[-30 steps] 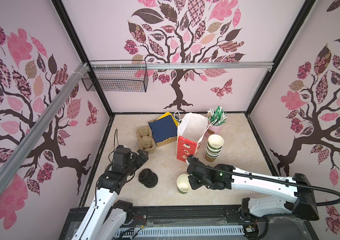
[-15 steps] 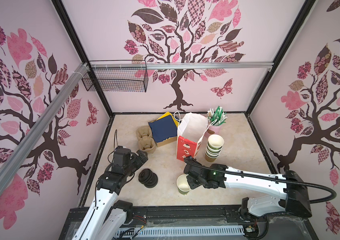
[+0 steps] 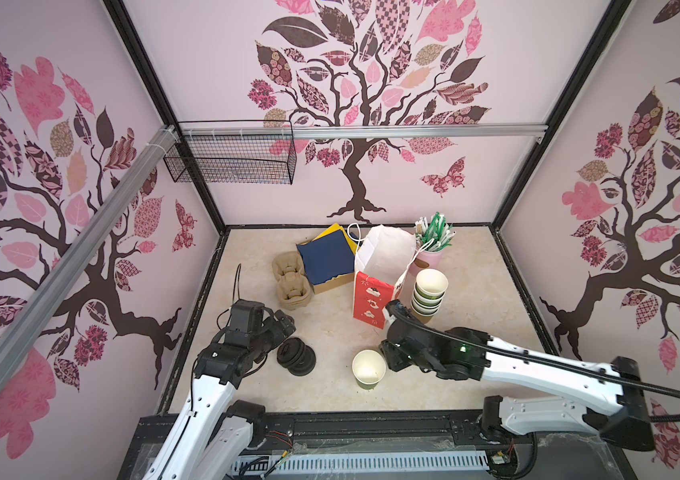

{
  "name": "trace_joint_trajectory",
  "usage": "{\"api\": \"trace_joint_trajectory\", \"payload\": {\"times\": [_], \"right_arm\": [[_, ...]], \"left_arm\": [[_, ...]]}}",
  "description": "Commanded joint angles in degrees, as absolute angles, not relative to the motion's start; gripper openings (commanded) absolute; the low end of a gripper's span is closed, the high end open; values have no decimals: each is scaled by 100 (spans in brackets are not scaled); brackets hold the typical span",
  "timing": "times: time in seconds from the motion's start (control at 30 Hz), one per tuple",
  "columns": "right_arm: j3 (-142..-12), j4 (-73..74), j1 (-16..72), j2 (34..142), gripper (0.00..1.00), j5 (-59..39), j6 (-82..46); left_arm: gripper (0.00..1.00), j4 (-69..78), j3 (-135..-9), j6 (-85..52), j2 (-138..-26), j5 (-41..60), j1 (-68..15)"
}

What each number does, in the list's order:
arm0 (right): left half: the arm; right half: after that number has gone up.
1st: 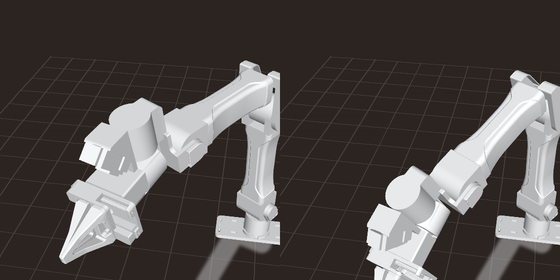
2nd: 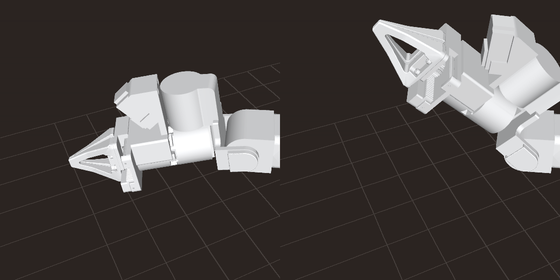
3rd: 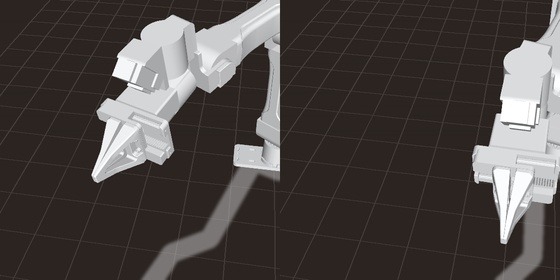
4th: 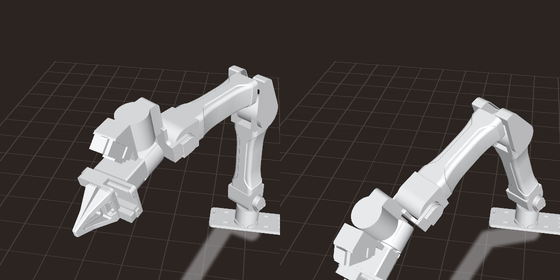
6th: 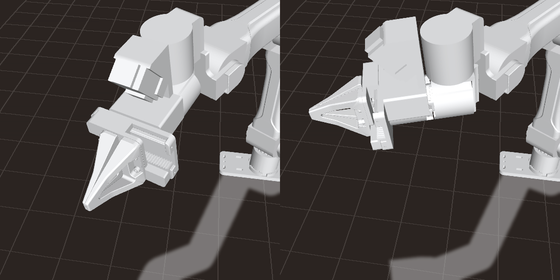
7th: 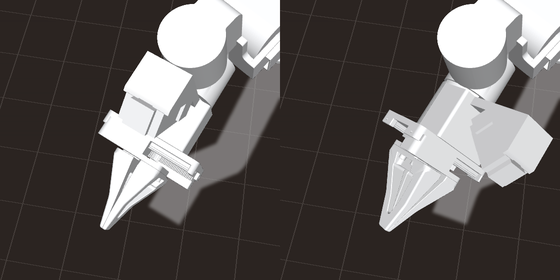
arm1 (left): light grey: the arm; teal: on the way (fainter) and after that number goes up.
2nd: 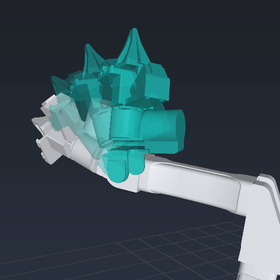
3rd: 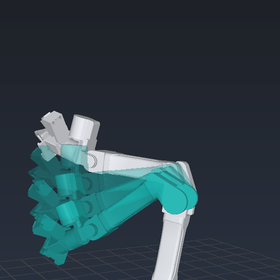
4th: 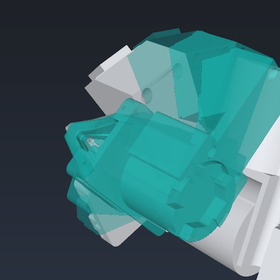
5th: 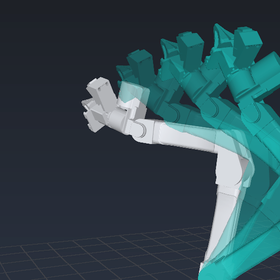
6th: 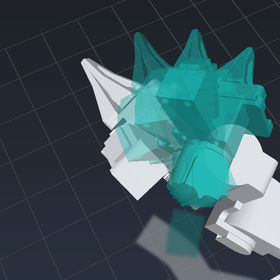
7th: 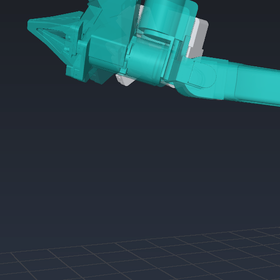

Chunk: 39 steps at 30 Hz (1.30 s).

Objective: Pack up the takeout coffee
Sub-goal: 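Lower the left gripper onto the black lids while the right returns to the cups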

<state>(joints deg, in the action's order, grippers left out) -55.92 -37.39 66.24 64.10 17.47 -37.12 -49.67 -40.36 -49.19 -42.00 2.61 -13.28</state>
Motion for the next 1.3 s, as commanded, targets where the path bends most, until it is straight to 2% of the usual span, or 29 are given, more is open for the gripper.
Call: {"api": "trace_joint_trajectory", "payload": {"times": [0.0, 0.13, 0.37, 0.97, 1.27], "right_arm": [[-5317, -3712, 6601, 5543, 53, 2550, -3913], [-5172, -3899, 6600, 5194, 57, 2949, -3984], [-5335, -3982, 6601, 5422, 62, 2797, -3862], [-5212, -3892, 6592, 5423, 66, 2733, -3880], [-5204, -3857, 6592, 5454, 67, 2752, -3889]], "left_arm": [[94, -5530, -4226, -4802, -4297, 183, -1286], [95, -5669, -4313, -4544, -4676, 242, -1060], [95, -5607, -4358, -4131, -5658, 1100, -732], [90, -5206, -4520, -3542, -6698, 1248, -724], [83, -5093, -4400, -3498, -6881, 1233, -719]]}}
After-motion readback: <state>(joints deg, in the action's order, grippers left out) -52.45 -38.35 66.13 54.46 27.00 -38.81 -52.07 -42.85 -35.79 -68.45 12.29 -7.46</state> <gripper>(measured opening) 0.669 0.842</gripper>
